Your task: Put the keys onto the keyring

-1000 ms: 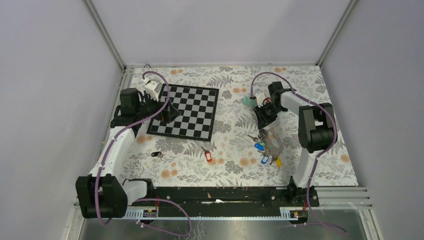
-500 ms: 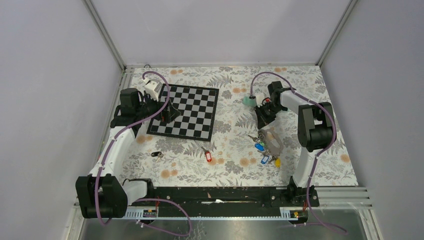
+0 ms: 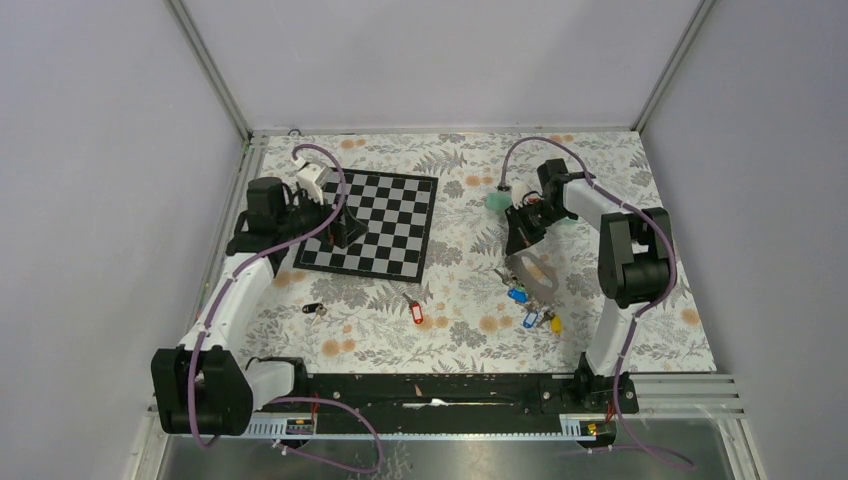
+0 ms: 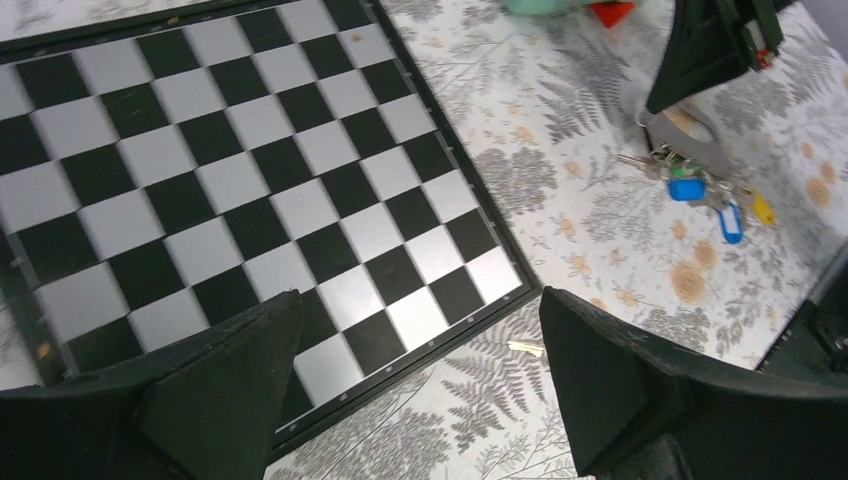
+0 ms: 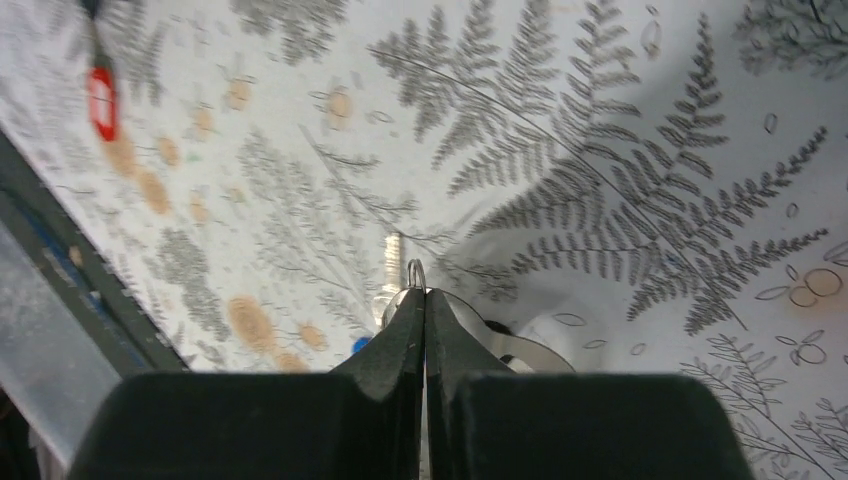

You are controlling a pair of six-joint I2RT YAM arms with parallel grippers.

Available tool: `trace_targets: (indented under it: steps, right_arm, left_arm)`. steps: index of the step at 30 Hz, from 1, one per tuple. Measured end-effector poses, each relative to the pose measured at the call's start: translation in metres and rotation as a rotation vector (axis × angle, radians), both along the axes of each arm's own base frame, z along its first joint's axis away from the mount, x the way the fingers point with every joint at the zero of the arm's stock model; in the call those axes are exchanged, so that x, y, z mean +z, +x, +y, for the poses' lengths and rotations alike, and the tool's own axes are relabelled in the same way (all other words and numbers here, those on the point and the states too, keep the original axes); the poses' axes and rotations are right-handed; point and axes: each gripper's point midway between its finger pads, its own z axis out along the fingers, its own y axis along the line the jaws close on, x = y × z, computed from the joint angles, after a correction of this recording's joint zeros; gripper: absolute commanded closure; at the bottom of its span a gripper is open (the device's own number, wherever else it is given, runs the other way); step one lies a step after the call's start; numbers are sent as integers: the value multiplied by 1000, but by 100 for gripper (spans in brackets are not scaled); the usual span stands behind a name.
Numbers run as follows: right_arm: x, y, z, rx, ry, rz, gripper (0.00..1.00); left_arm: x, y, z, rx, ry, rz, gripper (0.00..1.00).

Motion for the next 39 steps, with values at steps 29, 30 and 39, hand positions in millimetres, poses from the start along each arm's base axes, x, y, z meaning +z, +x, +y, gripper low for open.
trace_targets:
  steps: [29, 30, 39]
  right_arm:
    - [269, -16, 82, -64, 911, -451, 100]
    - [272, -17, 83, -66, 925, -449, 100]
    - [286, -24, 84, -65, 993, -446, 100]
  left_arm:
    - [111, -24, -222, -659, -227, -54, 50]
    - [112, -24, -224, -661, -240, -42, 51]
    - [129, -28, -245, -703, -343, 20, 62]
